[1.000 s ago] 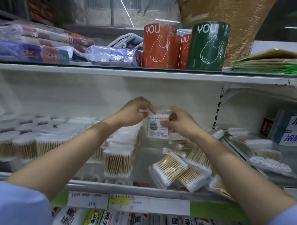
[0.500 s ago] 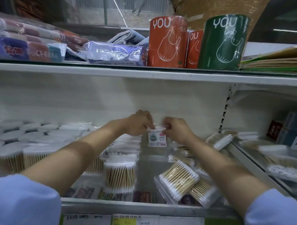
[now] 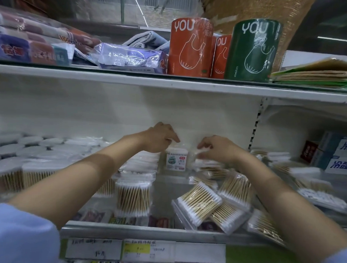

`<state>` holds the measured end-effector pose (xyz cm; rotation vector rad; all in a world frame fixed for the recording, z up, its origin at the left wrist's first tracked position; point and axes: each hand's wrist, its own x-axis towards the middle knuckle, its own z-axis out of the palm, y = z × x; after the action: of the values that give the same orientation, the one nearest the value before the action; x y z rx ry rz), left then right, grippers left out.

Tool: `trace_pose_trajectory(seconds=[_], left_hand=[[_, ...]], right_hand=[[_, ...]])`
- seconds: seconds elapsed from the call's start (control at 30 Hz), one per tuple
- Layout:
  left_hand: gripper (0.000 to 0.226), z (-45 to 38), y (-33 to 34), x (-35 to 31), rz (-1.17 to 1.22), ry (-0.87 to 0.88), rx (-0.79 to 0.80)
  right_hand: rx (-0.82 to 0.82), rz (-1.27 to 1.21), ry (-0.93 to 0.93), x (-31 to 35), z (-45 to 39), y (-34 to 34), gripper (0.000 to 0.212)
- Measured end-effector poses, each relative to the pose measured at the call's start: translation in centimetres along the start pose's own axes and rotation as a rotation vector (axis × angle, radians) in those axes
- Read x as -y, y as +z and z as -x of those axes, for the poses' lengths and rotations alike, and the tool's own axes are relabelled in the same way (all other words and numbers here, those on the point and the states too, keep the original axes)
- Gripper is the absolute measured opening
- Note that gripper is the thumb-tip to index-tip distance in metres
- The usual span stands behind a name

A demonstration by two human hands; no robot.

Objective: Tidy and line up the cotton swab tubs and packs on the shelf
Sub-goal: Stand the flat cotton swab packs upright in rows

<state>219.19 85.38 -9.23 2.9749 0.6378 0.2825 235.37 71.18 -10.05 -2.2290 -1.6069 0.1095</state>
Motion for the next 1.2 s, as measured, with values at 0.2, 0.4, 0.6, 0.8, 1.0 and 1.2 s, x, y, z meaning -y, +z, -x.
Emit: trace_pose_trajectory(seconds=[0.2,0.4,0.6,0.8,1.0,1.2], left_hand=[[0.034,2.3,-0.1,-4.3,0.247,0.024,-0.166],[0.033,3.1,1.2,-6.4,0.543,-0.072,-0.306],[0.034,3.2,2.4,-7.3,0.601,-0.131,-0.266],[0.038,3.8,2.8,-7.0,0.614,-0.166,-0.312],[0.006,5.1,2.3,-7.6,1.026,-0.196,-0.233],[0.014,6.0,2.3,-8.7,1.324,-0.16,-0.28]], right_hand=[[0.002,0.106,-0.018,-1.4,1.3,1.3,0.031],[-0.429,-0.246,-0.077,-1.4,3.1,0.2,0.022],[-0.035,0.127,-0.096,-2.0,3.3,2.3,0.045],[-0.277,-0.269,-0.143,-1.9,4.3,1.0,0.024],[-0.281,-0.892,-0.116,-0.4,6.2,1.0,0.016],[-0.186,-1.069,-0.003,-0.3,6.9,1.8,0.024]])
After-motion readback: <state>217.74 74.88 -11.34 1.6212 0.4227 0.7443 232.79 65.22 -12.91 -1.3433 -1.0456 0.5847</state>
